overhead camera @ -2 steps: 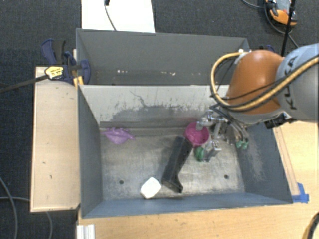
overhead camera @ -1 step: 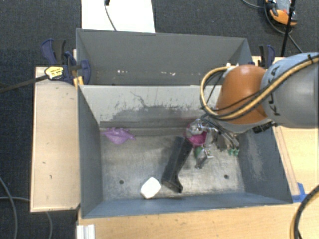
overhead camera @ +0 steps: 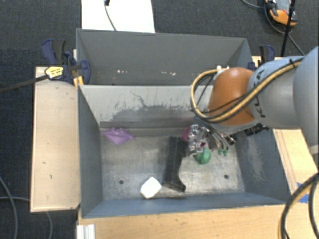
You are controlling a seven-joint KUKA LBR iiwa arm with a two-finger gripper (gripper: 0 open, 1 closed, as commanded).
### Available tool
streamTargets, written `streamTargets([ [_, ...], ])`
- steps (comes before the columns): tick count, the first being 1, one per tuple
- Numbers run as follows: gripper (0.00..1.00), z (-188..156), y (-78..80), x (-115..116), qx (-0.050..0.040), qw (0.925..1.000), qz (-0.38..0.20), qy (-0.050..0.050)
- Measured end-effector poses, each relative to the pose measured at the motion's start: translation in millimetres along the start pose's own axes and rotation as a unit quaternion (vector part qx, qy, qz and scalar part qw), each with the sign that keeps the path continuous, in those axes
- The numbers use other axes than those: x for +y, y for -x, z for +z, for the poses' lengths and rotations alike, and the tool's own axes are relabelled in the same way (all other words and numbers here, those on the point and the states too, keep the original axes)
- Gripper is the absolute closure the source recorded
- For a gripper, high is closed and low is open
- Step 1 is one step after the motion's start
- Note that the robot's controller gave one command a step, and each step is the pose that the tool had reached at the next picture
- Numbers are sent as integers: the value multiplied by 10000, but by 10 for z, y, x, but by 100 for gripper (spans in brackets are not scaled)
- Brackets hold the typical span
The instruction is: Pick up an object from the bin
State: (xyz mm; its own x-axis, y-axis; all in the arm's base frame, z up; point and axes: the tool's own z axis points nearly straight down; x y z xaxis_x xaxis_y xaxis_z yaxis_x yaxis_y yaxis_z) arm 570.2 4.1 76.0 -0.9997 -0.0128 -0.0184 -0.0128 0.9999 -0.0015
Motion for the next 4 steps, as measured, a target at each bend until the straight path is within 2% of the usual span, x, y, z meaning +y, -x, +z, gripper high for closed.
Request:
streamTargets([
  [1, 100, 0, 0, 0, 0, 10000, -5, -1],
  [2, 100, -409, 10, -4, 84, 10000, 17, -1],
  [3, 100, -795, -25, -3, 72, 10000, 21, 10],
  [4, 100, -1318, 18, 0, 103, 9998, -142, 10],
])
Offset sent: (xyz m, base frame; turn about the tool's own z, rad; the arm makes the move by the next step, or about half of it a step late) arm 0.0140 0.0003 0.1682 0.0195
